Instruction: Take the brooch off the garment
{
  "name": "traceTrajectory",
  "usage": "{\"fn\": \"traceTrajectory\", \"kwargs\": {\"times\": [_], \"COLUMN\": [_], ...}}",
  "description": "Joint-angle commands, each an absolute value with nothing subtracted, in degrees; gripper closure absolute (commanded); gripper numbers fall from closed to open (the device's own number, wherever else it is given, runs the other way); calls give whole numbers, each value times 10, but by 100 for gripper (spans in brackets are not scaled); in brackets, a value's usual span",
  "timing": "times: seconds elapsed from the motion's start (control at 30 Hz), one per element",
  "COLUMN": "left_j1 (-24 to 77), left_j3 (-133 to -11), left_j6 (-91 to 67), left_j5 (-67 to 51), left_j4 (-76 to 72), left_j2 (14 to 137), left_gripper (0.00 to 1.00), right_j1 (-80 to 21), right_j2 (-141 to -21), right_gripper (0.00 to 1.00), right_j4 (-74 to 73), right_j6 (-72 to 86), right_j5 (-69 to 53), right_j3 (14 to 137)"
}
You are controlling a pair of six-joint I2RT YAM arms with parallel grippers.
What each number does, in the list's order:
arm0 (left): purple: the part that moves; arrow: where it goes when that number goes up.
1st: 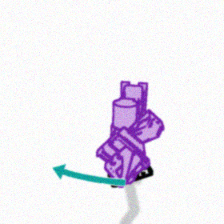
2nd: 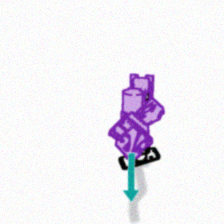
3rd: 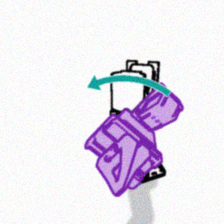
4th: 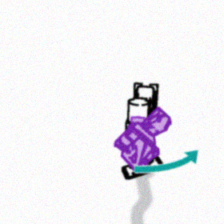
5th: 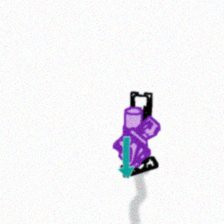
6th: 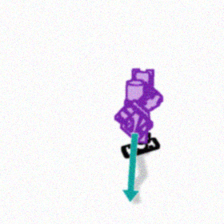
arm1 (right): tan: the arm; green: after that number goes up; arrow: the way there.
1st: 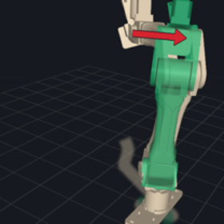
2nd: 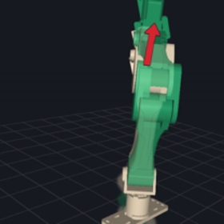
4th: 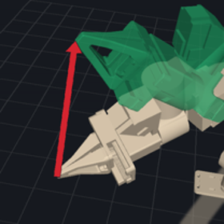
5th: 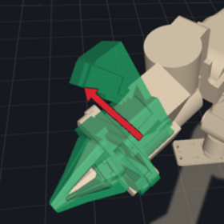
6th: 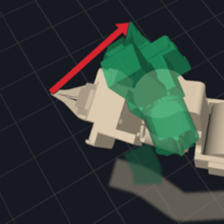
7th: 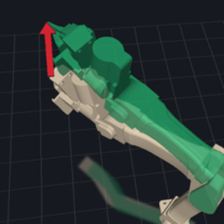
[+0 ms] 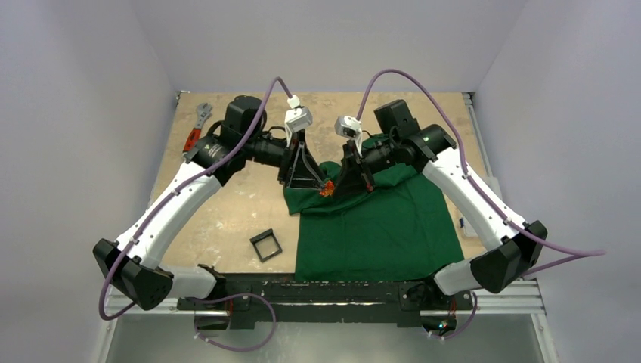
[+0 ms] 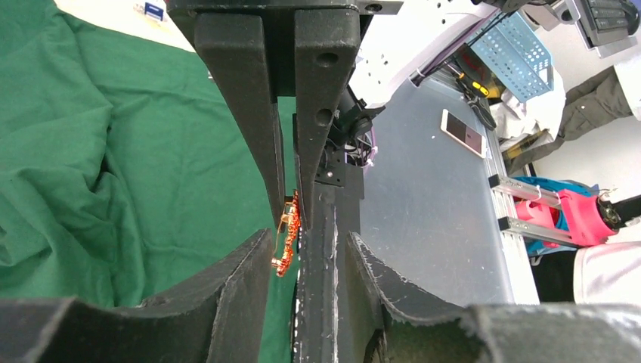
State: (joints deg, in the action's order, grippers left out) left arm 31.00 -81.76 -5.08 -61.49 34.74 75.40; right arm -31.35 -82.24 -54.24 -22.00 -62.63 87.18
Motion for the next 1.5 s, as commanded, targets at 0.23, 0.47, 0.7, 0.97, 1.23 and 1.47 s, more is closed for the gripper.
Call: {"fn": "traceTrajectory", "kwargs": {"times": [0.23, 0.47, 0.7, 0.97, 1.23, 1.47], "left_j1": [335, 341, 330, 255, 273, 280], "left_j3": [-833, -833, -804, -683, -727, -734], "left_j6": [-48, -50, -108, -399, -493, -509], "left_j5": [-604, -612, -622, -480, -187, -154], "left_j4": [329, 320, 270, 55, 188, 219], "left_j2": [779, 782, 769, 717, 695, 689], "left_gripper": [69, 89, 100, 100, 100, 100], "right_j1": [-321, -323, -309, -258, -332, -366], "right_j2": [-831, -836, -828, -720, -701, -735], "right_gripper": [100, 100, 55, 2, 3, 4], "right_j4": [-568, -569, -501, -301, -239, -227], "right_j6": [-244, -244, -165, -15, 47, 54], "right_j5": [-645, -639, -608, -438, -221, -194], "right_j3": [910, 913, 905, 808, 778, 796]}}
